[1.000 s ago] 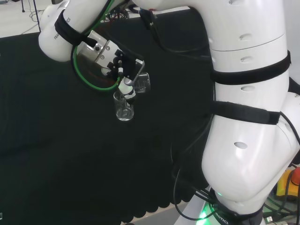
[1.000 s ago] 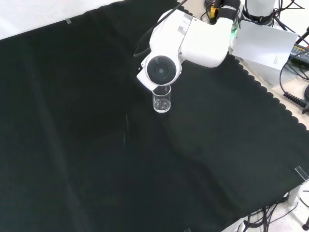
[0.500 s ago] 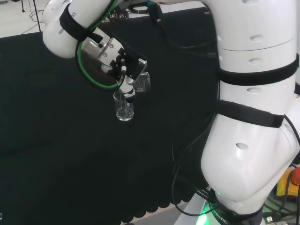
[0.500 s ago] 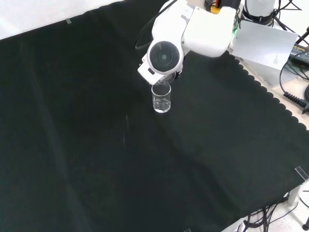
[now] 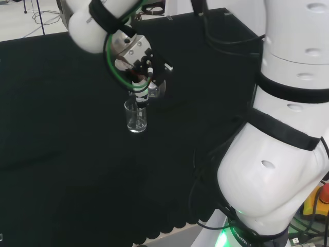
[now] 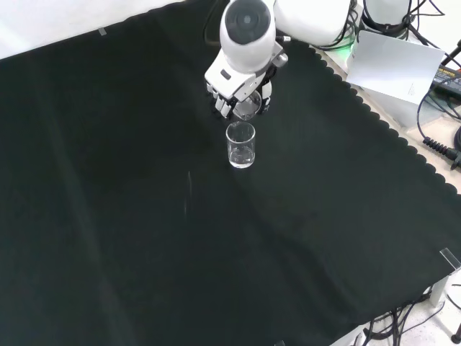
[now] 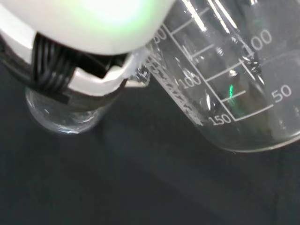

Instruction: Pour the water from the handheld beaker into the one on the table.

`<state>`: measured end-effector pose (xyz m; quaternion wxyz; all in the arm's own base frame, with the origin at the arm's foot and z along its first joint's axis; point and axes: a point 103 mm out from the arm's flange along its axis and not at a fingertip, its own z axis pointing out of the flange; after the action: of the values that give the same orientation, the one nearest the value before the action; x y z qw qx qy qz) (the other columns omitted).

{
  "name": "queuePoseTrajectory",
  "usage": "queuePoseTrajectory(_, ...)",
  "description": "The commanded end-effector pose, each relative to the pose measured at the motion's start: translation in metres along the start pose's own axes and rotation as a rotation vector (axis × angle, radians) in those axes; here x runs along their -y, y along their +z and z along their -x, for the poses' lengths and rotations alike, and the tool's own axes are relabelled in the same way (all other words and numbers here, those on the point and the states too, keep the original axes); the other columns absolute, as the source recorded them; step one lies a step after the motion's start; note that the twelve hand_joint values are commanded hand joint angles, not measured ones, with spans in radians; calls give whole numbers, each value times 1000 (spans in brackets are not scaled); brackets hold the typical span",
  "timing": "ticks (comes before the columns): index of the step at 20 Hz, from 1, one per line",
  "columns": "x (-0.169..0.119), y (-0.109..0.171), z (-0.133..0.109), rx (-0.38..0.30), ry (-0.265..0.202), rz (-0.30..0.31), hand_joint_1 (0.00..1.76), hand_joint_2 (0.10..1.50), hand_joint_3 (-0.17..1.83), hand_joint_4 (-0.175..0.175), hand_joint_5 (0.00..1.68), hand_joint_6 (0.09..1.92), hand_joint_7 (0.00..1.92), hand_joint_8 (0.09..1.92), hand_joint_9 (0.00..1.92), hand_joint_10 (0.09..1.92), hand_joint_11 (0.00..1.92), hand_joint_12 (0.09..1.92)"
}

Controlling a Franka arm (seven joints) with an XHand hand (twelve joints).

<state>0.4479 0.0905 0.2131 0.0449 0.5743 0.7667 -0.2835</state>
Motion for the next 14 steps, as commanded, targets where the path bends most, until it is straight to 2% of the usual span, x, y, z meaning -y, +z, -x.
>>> queuePoseTrajectory(1,7,8,24,-203,-29,163,1337,447,923,-104,1398,461,1535,448,1773,113,1443,667)
queuePoseTrajectory(7,7,23,48,-331,-21,241,1335,455,912,-97,1393,464,1531,447,1765,111,1442,661)
queuePoseTrajectory(14,0,41,62,-405,-32,280,1334,460,904,-93,1390,467,1529,446,1759,110,1434,653)
